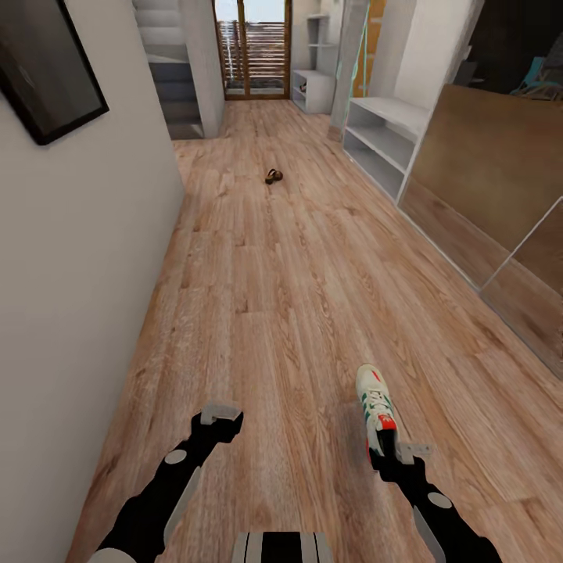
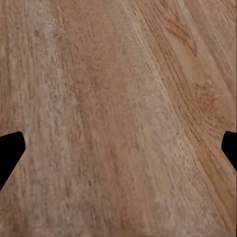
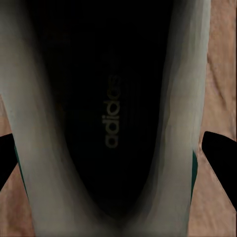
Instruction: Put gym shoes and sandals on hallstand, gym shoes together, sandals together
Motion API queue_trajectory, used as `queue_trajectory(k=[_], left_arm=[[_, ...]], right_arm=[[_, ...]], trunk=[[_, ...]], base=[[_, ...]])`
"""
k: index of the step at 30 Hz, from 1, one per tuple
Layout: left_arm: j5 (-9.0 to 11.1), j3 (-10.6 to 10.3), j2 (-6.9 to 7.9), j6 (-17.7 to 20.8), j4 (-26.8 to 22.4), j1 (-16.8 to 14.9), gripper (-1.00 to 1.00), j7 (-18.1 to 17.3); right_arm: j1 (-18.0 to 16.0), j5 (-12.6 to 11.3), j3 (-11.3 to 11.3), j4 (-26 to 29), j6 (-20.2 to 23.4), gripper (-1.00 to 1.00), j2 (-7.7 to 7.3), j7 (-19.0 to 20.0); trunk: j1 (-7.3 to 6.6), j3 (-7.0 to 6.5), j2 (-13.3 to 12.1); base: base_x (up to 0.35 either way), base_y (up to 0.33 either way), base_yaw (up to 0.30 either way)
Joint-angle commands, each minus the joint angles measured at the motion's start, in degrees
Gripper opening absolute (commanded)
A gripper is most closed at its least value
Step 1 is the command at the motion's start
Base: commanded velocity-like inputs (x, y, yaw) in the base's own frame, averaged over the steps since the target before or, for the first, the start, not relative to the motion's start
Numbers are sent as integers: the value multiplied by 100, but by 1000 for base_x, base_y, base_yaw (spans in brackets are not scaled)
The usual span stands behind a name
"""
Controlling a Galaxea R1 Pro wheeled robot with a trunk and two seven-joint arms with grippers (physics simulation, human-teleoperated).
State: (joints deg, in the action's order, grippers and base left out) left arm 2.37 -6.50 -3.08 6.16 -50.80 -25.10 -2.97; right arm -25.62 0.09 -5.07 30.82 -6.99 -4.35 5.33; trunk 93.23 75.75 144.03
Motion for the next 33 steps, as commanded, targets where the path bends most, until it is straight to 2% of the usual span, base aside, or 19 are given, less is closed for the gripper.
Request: queue_trajectory(k=[1,3,7,8,15,19,22,23,29,33], left_arm=[[26,12,19,20,-9,49,100,-10],[35,73,102,-93,-9,207,100,10],[41,164,156,-316,-4,356,100,19],[30,197,173,-432,-7,481,100,22],[32,262,265,-519,-3,827,100,223],[58,272,329,-634,4,973,100,315],[68,268,343,-1128,216,1143,100,475],[65,266,339,-1179,249,1161,100,511],[74,250,308,-1367,480,1293,100,749],[89,240,292,-1393,573,1318,100,782]], right_arm=[[0,3,-32,-6,-52,-100,-14,52],[2,2,-30,-10,-178,-100,-98,58],[3,8,-30,-13,-274,-100,-168,61],[4,14,-28,-15,-301,-100,-223,63],[6,130,-14,21,-311,-100,-404,61],[24,181,-13,1,-335,-100,-427,51],[283,205,-16,-17,-612,-100,-427,48],[339,206,-17,-20,-677,-100,-427,47],[801,198,-16,-45,-1145,-100,-396,44],[897,195,-18,-52,-1263,-100,-381,40]], trunk=[[-3,-29,0],[-8,-91,-3],[-19,-215,-8],[-21,-247,-10],[-39,-465,-19],[-50,-589,-24],[-57,-683,-28],[-60,-714,-30],[-75,-901,-38],[-86,-1024,-43]], base=[[0,0,0],[0,0,0],[0,0,0],[0,0,0],[0,0,0],[0,0,0],[0,0,0],[0,0,0],[0,0,0],[0,0,0]])
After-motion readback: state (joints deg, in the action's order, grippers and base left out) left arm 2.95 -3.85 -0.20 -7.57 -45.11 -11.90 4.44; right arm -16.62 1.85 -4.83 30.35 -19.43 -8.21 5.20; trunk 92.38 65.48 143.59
